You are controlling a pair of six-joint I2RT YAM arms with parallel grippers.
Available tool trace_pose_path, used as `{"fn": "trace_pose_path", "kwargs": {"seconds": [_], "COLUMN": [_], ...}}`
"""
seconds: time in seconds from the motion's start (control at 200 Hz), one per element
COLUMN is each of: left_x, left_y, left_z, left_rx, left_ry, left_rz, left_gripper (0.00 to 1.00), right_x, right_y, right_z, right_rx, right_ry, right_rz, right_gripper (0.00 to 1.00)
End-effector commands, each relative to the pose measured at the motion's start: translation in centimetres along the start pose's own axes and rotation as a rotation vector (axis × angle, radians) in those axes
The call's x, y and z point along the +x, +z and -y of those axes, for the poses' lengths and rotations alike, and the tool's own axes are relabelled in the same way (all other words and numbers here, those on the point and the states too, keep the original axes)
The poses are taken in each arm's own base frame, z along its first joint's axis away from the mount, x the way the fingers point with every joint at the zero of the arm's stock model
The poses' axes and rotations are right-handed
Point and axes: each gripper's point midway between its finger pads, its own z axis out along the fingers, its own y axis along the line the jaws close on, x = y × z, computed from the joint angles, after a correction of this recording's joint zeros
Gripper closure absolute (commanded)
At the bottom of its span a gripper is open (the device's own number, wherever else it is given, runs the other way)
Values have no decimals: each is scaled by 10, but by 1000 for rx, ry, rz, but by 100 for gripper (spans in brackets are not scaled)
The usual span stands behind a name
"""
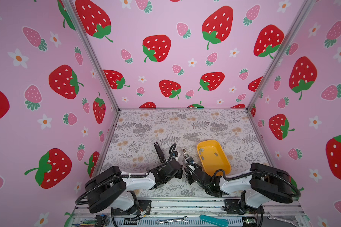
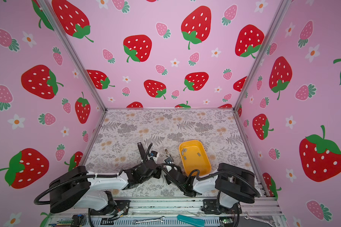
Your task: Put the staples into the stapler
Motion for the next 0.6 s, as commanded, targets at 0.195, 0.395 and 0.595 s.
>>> {"fn": "trace_pose_path", "kwargs": {"seconds": [0.195,0.395,0.595], "left_x": [16,26,35], "left_y": [-1,3,8], "left_z": [-7,-6,-13], "left_rx": [-26,-35,-46], "left_ry": [30,63,66], "left_rz": [-1,-4,-8], "left_gripper": [78,78,78], "right_x": [40,52,65], "right_y": [0,0,4], "right_z": [17,18,20], "right_rx": [47,29,38], "right_ry": [-45,-40,-41], "right_rz": [-112,-129,-155], "right_gripper": [77,77,77]}}
